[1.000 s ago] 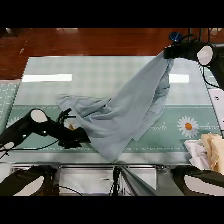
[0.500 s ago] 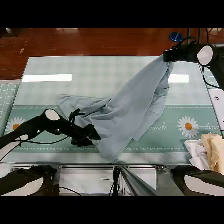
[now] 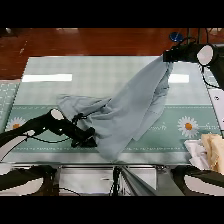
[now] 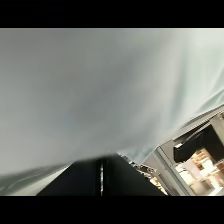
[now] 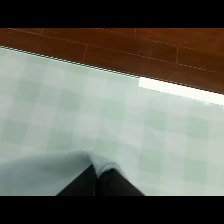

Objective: Fold the shirts.

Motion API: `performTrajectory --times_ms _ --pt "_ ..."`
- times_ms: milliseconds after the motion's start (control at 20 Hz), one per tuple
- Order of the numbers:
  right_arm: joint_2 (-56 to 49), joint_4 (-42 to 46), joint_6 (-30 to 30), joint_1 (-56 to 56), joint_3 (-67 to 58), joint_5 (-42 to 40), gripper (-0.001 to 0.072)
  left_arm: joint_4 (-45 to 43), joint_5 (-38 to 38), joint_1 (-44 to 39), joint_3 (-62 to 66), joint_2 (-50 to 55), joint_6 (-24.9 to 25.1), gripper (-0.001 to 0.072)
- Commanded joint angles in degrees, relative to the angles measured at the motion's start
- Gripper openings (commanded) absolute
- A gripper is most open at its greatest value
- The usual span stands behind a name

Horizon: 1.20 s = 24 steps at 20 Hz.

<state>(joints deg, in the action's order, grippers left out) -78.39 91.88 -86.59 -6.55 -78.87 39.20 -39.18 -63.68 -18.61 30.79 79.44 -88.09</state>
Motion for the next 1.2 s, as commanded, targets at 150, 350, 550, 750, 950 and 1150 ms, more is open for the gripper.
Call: performTrajectory --times_ms 150,350,550,750,950,1150 --pt "2.4 0.3 0.1 0.0 0.0 1.7 0.0022 0.9 -1.4 3.1 12.5 -8.0 7.4 0.0017" --pt "10.6 1.3 0.1 -0.1 0.0 1.4 0.0022 0.9 -2.8 12.1 30.8 -25.1 8.3 0.0017" --pt "21.8 1.5 0.3 -0.1 0.0 -0.3 0.0022 0.8 -2.8 25.0 50.4 -36.2 8.4 0.0017" --pt "31.3 5.9 0.2 -0.1 -4.4 1.5 0.0022 -0.5 -2.9 41.5 66.7 -39.0 8.7 0.0017" --pt "35.6 11.0 -0.1 -0.1 -16.6 5.7 0.0021 -0.4 -4.1 52.4 74.2 -39.1 8.8 0.0018" --pt "35.9 12.8 -0.3 -0.1 -29.8 19.3 0.0021 -5.7 -19.1 52.9 78.8 -39.6 5.8 0.0017"
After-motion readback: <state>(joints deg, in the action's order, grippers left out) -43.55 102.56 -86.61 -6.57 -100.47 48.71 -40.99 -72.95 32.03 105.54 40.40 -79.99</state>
